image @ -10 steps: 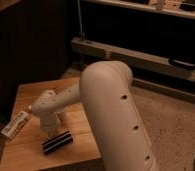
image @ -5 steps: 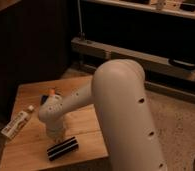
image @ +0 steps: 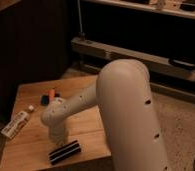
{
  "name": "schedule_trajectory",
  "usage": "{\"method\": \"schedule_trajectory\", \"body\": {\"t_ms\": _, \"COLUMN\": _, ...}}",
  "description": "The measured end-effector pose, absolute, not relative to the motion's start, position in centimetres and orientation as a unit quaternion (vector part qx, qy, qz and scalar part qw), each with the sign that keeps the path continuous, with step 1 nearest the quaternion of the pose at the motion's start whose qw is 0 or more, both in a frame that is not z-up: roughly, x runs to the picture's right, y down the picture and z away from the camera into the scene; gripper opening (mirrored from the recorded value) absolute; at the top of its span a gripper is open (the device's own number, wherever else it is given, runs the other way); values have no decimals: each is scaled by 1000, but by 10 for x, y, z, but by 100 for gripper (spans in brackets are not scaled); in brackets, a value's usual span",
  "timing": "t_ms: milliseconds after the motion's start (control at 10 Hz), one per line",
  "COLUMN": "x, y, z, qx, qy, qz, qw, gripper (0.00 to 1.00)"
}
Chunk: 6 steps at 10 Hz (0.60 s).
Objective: Push the eraser across the table
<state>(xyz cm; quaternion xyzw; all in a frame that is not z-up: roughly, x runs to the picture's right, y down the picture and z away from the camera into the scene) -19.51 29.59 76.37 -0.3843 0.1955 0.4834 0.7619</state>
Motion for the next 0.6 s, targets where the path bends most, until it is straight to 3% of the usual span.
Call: {"method": "schedule_trajectory", "body": {"t_ms": 600, "x": -185, "y": 305, "z": 762, "qx": -387, "qy": 203, "qz": 491, "qw": 753, "gripper": 1}}
